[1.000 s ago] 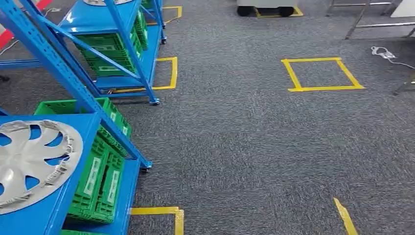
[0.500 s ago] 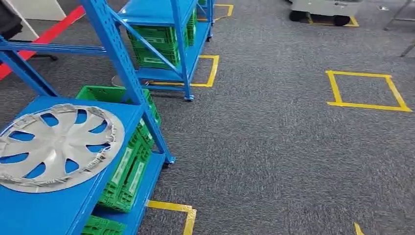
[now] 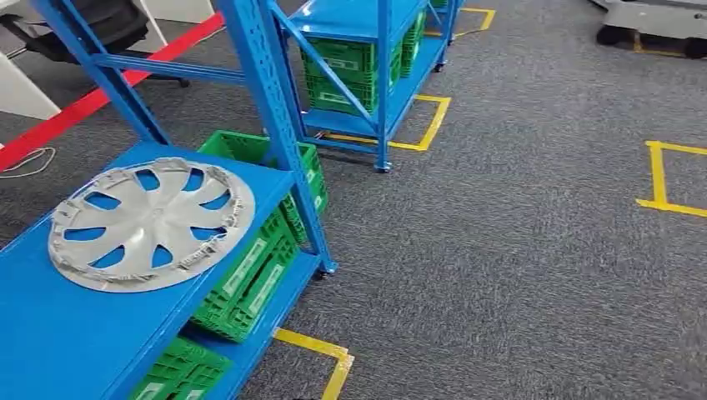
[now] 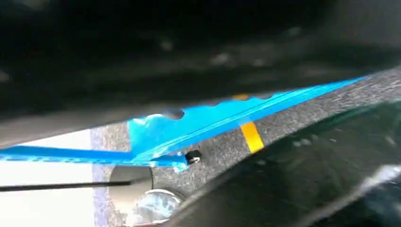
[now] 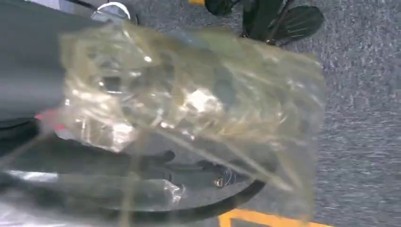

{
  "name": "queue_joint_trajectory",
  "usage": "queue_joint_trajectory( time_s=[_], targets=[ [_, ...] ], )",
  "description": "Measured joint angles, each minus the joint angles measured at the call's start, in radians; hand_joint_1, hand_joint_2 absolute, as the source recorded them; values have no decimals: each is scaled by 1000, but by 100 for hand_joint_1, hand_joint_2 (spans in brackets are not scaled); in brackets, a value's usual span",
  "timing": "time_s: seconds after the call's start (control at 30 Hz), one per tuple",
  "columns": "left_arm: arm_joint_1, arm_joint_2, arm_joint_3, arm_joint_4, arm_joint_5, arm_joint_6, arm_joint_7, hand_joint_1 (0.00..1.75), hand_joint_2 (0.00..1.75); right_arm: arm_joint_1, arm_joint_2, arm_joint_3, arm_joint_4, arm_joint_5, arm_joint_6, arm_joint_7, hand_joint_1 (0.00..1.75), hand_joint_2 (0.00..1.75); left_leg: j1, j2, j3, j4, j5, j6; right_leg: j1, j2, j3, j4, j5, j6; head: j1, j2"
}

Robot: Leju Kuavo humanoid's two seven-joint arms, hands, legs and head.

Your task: Take the parts from the cabinet and place them on the table.

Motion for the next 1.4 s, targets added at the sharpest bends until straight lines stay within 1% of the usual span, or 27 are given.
queue_joint_trajectory(
  time_s=[0.03, 0.07, 0.1, 0.23, 0.27, 0.3, 0.33, 0.4, 0.43, 0.5, 0.53, 0.57, 0.6, 0.63, 0.77, 0.8, 0.83, 0.9, 0.97, 1.03, 1.07, 1.1, 1.13, 1.23, 1.27, 1.33, 1.4],
  targets=[
    [0, 2, -2, 0, 5, 0, 0, 0, 0, -4, 0, -3, 2, 5, 2, -3, 0, 0, -2, 12, 47, -92, 47, 6, 1, -13, 8, 0, -5, 1, 0, 0],
    [0, 3, -3, 0, 6, 2, 0, 0, 0, -6, 0, -7, 4, 8, 3, -5, 0, 0, -7, 45, 93, -177, 81, 14, 2, -24, 16, 0, -10, 3, 0, 0],
    [-2, 4, -6, 0, 8, 3, 0, 0, 0, -8, 0, -11, 7, 14, 4, -8, 0, 0, -19, 102, 118, -222, 71, 22, 7, -34, 23, 1, -17, 9, 1, 0],
    [3, 7, -16, 0, 22, 4, 2, 0, 0, -24, 0, -23, 15, 30, 8, -14, 0, 0, -24, 55, 112, -236, 75, 42, 8, -79, 50, -5, -24, 24, 1, 0],
    [5, 8, -19, 0, 27, 4, 2, 0, 0, -25, 0, -24, 16, 34, 10, -15, 0, 0, -12, 45, 122, -247, 83, 49, 4, -41, 39, 1, -35, 30, 0, 0],
    [4, 9, -23, 0, 29, 5, 2, 0, 0, -25, -1, -27, 18, 38, 11, -18, 0, 0, -11, 35, 121, -248, 85, 53, 2, 23, 27, 35, -56, 32, 6, 0],
    [0, 10, -28, 0, 31, 5, 2, 0, 0, -24, -2, -32, 19, 40, 11, -20, 0, 0, -9, 19, 118, -248, 86, 55, 0, 54, -9, 108, -92, 34, 7, 0],
    [-2, 10, -33, 0, 38, 5, 3, 0, 0, -23, -2, -45, 24, 44, 12, -20, 0, 0, -8, -10, 118, -248, 86, 56, -1, 68, -104, 280, -149, 40, 8, 0],
    [-1, 10, -34, 0, 39, 5, 5, 0, 0, -23, -2, -49, 26, 46, 13, -21, 0, 0, -8, -23, 119, -248, 86, 56, -1, 68, -136, 322, -148, 42, 8, 0],
    [0, 11, -36, 0, 42, 5, 5, 0, 0, -23, -2, -54, 28, 48, 14, -22, 0, 0, -6, -55, 124, -247, 83, 53, -2, 70, -131, 255, -67, 43, 8, 0],
    [0, 11, -40, 0, 46, 5, 5, 0, 0, -23, -2, -55, 29, 50, 14, -23, 0, 0, -3, -71, 129, -246, 81, 49, -5, 79, -97, 165, -8, 46, 7, 0],
    [0, 11, -44, 0, 49, 5, 5, 0, 0, -24, -2, -58, 30, 53, 16, -25, 0, 0, -2, -84, 132, -244, 78, 44, -11, 108, -61, 76, 40, 50, 8, 0],
    [-1, 13, -47, 0, 52, 5, 7, 0, 0, -27, -2, -62, 33, 56, 18, -26, 0, 0, -4, -95, 129, -241, 75, 37, -19, 175, -47, 42, 25, 53, 9, 0],
    [-5, 14, -50, 0, 59, 7, 8, 0, 0, -29, -2, -66, 36, 60, 18, -29, 0, 0, -6, -109, 121, -228, 71, 31, -21, 179, -41, 18, 21, 46, 10, 0],
    [0, 20, -59, 0, 77, 12, 16, 0, 0, -38, -2, -78, 40, 76, 23, -33, 0, 0, 5, -146, 108, -229, 77, 9, -18, 125, -31, 19, 28, 17, 12, 0],
    [1, 19, -61, 0, 77, 13, 17, 0, 0, -41, -2, -80, 40, 77, 24, -33, 0, 0, -1, -82, 97, -202, 55, 6, -15, 113, -30, 19, 27, 9, 7, 0],
    [-2, 20, -63, 0, 77, 14, 17, 0, 0, -40, -2, -83, 40, 77, 25, -34, 0, 0, -1, -37, 65, -139, 15, 1, -13, 95, -30, 19, 26, 6, -3, 0],
    [-5, 22, -69, 0, 77, 14, 16, 0, 0, -38, -2, -88, 42, 77, 25, -33, 0, 0, 2, -7, -14, 26, -62, -4, -7, 57, -32, 19, 22, 0, -2, 0],
    [-1, 22, -74, 0, 78, 14, 17, 0, 0, -39, -2, -94, 42, 77, 25, -33, 0, 0, 3, -3, -41, 82, -62, -4, -4, 25, -36, 19, 18, -1, -1, 0],
    [2, 24, -74, 0, 78, 14, 17, 0, 0, -41, -2, -94, 43, 77, 25, -33, 0, 0, 2, 4, 26, -40, 17, 4, -2, -3, -31, 19, 10, 0, -2, 0],
    [2, 25, -75, 0, 78, 14, 16, 0, 0, -44, -2, -93, 44, 77, 25, -34, 0, 0, -2, 25, 77, -133, 55, 12, -1, -13, -25, 18, 7, 1, -1, 0],
    [1, 25, -75, 0, 78, 14, 16, 0, 0, -44, -2, -93, 44, 77, 25, -33, 0, 0, -9, 72, 122, -211, 71, 23, -1, -24, -18, 18, 3, 5, -2, 0],
    [-3, 26, -76, 0, 77, 14, 16, 0, 0, -44, -2, -93, 45, 77, 25, -34, 0, 0, -15, 83, 126, -226, 58, 27, 6, -35, -15, 20, -4, 14, 0, 0],
    [5, 27, -76, 0, 78, 14, 16, 0, 0, -49, -2, -93, 46, 78, 25, -34, 0, 0, -21, 49, 120, -227, 62, 39, 1, -63, 7, 11, -1, 27, -1, 0],
    [6, 27, -76, 0, 80, 15, 16, 0, 0, -51, -2, -93, 46, 81, 25, -35, 0, 0, -14, 38, 128, -244, 74, 48, 1, -59, 11, 12, -5, 34, -2, 0],
    [4, 27, -80, 0, 85, 15, 17, 0, 0, -51, -3, -95, 47, 87, 26, -40, 0, 0, -7, 20, 130, -253, 82, 54, -4, 46, -23, 73, -49, 41, 4, 0],
    [-2, 27, -85, 0, 91, 15, 17, 0, 0, -50, -4, -103, 48, 95, 28, -42, 0, 0, -6, -3, 128, -253, 81, 56, -6, 67, -101, 231, -117, 46, 6, 0]
  ],
)
